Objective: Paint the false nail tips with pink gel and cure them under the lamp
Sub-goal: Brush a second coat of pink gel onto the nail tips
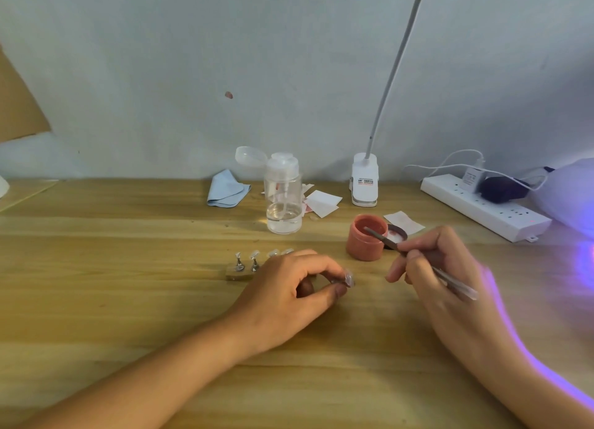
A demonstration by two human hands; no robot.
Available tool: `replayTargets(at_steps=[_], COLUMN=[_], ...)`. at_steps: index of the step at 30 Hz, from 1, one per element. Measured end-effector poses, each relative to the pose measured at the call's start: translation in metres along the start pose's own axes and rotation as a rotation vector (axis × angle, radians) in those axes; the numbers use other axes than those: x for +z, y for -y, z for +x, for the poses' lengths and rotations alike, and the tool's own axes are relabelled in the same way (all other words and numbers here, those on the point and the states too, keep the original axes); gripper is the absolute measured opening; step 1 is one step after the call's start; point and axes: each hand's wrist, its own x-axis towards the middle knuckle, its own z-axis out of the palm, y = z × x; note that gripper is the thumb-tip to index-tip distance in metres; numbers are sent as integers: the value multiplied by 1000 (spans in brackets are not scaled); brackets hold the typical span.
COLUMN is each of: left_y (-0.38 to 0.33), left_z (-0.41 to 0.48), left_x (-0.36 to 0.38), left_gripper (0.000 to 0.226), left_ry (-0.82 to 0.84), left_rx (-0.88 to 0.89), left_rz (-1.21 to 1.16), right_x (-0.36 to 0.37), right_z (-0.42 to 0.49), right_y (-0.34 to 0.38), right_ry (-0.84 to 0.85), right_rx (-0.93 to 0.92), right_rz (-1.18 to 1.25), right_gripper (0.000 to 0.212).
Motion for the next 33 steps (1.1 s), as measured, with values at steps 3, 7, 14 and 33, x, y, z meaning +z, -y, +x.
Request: replayTargets(at_steps=[3,7,14,33], left_y=[0,-1,-2,-4], left_z=[-1,-1,-1,12], left_x=[1,1,1,-32], left_gripper=[15,14,12,14], left_ry=[8,9,4,-351], left_rx=[-2,6,25,-11], left_rz=[7,11,70,81], right_x=[1,3,3,2], right_z=[0,0,2,0], right_y=[0,1,-1,-3], right_ry=[-15,-4,14,42], right_rx=[37,63,78,3], right_rz=[24,31,6,45], right_gripper=[11,7,8,17])
